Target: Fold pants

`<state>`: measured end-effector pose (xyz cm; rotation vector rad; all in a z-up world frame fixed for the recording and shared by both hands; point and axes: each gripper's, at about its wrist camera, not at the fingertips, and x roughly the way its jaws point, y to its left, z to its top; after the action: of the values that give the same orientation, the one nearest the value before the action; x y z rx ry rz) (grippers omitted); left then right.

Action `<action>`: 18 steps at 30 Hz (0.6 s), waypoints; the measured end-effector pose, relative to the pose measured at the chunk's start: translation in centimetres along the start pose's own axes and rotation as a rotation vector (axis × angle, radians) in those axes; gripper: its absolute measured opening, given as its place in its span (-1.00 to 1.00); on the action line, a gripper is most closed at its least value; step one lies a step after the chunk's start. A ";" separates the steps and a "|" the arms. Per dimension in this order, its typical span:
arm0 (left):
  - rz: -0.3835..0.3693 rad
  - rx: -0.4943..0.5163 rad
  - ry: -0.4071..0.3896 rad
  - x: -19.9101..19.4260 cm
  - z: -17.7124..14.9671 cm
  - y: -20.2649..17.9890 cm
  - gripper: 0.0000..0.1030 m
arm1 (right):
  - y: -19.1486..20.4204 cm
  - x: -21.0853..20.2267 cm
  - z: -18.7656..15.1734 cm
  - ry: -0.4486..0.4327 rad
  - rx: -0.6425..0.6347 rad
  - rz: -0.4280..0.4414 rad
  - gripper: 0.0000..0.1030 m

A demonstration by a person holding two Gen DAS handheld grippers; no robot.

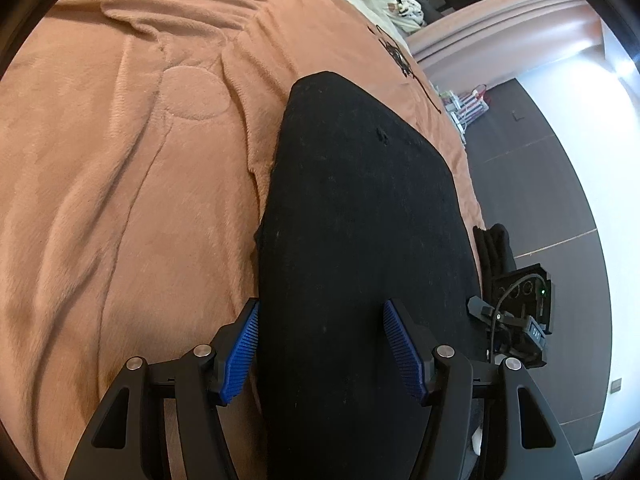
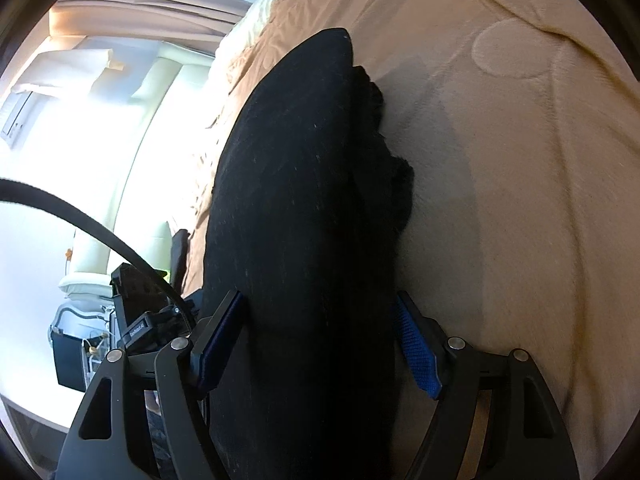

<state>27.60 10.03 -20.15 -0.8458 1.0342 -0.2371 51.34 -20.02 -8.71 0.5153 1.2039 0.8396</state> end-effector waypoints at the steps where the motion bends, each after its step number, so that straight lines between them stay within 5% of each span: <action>1: -0.004 -0.004 -0.001 0.1 0.1 0.0 0.23 | -0.2 0.2 0.0 0.002 -0.004 0.006 0.42; 11: -0.017 0.007 -0.019 -0.8 0.2 -0.6 -0.05 | -0.5 0.2 -0.2 -0.002 -0.046 0.072 -0.27; 18: -0.050 0.033 -0.037 -2.8 0.0 -1.4 -0.16 | 2.2 -0.7 -0.9 -0.042 -0.136 0.065 -0.45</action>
<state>26.42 10.59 -17.35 -0.8441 0.9729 -0.2785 49.74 -19.35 -6.94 0.4608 1.0876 0.9549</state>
